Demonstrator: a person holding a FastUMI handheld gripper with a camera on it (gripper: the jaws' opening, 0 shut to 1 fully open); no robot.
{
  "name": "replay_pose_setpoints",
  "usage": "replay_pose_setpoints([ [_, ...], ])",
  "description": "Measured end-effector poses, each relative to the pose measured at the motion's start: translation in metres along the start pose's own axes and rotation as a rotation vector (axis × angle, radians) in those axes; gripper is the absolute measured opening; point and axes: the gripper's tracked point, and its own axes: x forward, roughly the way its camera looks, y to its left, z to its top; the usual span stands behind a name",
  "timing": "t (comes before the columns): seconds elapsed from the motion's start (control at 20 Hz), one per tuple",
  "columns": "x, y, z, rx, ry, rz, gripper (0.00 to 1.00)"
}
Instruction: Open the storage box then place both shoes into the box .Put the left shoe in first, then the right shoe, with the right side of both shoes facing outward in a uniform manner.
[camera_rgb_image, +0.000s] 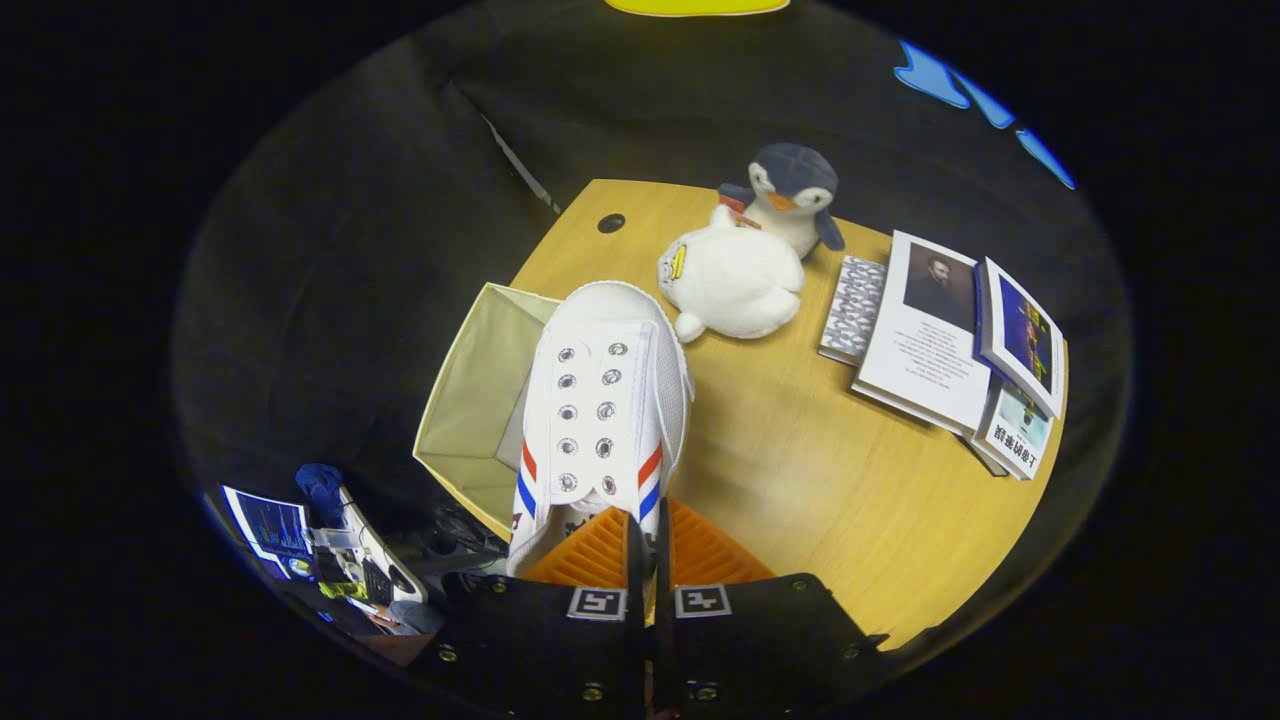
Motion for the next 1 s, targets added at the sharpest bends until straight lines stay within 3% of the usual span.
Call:
replay_pose_setpoints([
  [0.45, 0.041, 0.088, 0.031, -0.112, 0.040, 0.040, 0.04],
  [0.75, 0.088, 0.117, 0.035, -0.103, 0.090, 0.023, 0.04],
  [0.85, 0.102, 0.132, 0.037, -0.062, 0.101, 0.058, 0.04],
  [1.0, 0.099, 0.147, 0.042, -0.022, 0.093, 0.130, 0.39],
])
